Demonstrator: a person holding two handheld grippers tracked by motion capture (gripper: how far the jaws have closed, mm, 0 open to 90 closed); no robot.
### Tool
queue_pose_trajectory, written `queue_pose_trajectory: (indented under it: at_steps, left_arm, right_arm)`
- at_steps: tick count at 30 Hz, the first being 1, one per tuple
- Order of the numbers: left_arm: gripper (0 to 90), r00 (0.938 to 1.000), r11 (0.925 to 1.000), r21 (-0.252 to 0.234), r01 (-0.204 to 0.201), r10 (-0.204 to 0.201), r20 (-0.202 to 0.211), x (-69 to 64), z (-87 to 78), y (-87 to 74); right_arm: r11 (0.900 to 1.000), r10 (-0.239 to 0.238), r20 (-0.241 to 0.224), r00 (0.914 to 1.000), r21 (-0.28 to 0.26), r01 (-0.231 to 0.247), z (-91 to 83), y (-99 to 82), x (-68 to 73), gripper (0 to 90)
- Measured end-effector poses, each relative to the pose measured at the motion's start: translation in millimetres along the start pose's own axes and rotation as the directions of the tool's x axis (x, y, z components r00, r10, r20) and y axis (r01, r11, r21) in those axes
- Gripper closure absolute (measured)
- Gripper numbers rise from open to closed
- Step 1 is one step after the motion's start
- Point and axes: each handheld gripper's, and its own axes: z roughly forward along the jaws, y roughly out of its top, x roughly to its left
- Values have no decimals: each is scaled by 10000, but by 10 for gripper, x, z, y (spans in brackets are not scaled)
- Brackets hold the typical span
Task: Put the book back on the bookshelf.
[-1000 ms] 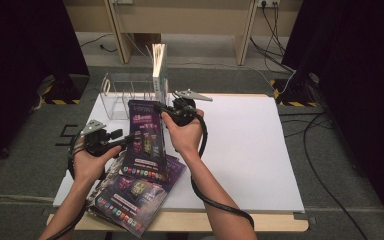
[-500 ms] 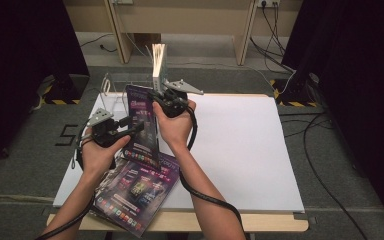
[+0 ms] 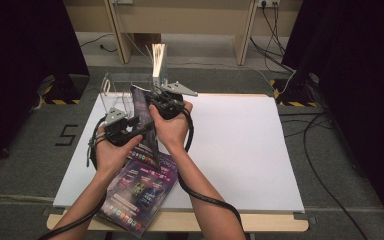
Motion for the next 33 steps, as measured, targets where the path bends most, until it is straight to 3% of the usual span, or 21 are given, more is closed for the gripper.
queue_pose_trajectory:
  at_steps: [5,10,19,23,31,33]
  left_arm:
    - [391,9999,9999,-102,-28,29,133,-41,-15,11]
    - [385,9994,9995,45,-327,327,120,-104,7,20]
    - [357,9949,9978,348,-562,589,-813,-172,183,-31]
    - [353,9934,9985,195,-505,523,-1020,-182,220,-13]
    - [374,9832,9968,189,-770,791,-1645,-237,301,27]
    - [381,9831,9977,150,-654,670,-1704,-250,311,23]
  right_arm:
    - [10000,-23,9,10000,80,23,-9,6,-21,843]
    - [9995,-146,-30,9999,263,146,6,2,-7,844]
    - [9992,-63,-23,10000,391,64,1,9,12,843]
    - [9990,-1,-26,10000,450,2,-5,11,17,843]
    - [9984,239,-48,9997,513,-236,-8,23,27,843]
    - [9981,370,-24,9993,499,-369,-20,32,27,843]
